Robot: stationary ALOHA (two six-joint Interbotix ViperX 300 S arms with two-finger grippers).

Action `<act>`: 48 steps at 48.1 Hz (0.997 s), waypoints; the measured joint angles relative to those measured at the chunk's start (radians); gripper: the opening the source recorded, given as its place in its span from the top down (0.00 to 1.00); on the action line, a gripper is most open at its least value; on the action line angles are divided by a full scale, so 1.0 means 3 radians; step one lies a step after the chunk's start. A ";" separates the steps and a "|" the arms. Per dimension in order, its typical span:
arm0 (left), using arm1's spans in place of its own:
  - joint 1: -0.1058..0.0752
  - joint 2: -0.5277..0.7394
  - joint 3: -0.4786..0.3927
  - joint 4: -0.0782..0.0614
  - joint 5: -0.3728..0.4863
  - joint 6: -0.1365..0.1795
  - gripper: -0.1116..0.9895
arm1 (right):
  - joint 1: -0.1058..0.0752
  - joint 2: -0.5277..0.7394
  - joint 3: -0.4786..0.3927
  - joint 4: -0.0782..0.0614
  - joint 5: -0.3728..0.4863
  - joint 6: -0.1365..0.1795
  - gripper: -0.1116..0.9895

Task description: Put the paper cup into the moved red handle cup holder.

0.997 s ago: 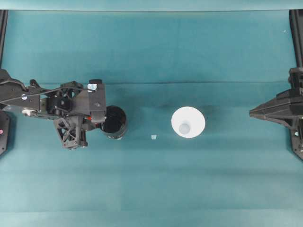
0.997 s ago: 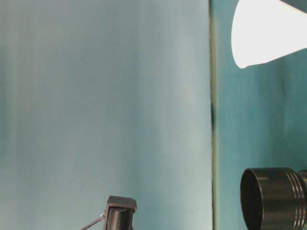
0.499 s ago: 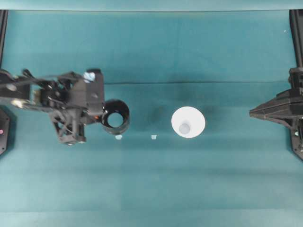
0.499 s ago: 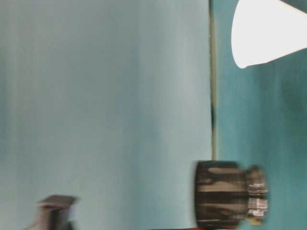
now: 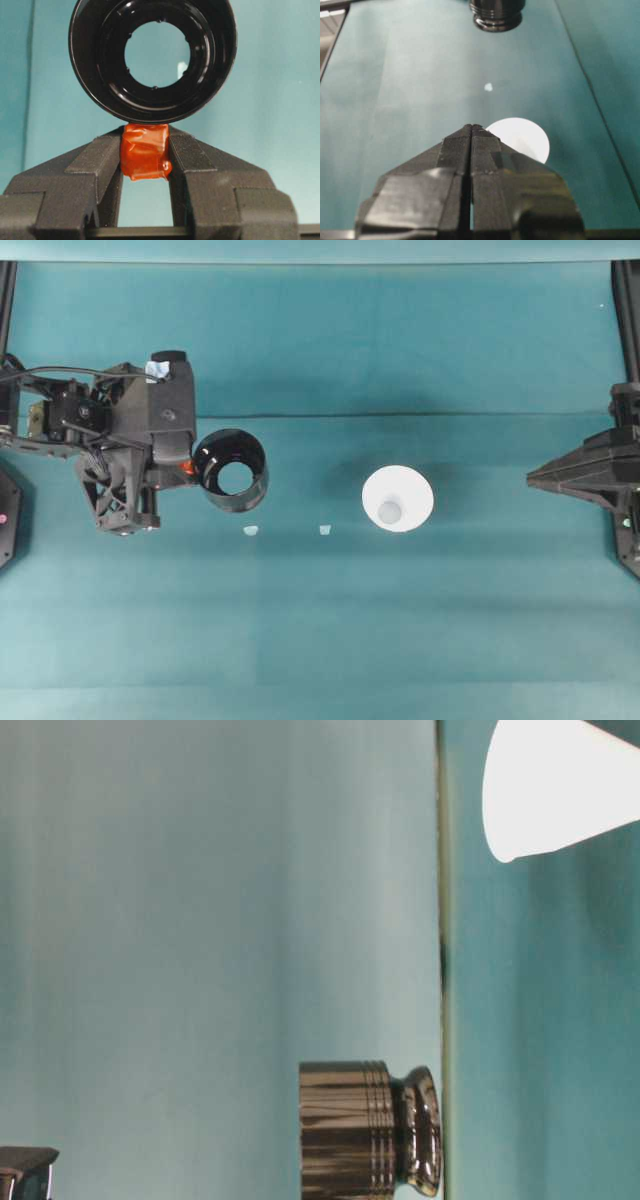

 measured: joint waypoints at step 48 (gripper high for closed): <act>-0.0082 0.0869 -0.0690 0.0000 -0.0271 0.0210 0.64 | -0.0015 -0.0046 0.0000 0.0000 0.0087 0.0000 1.00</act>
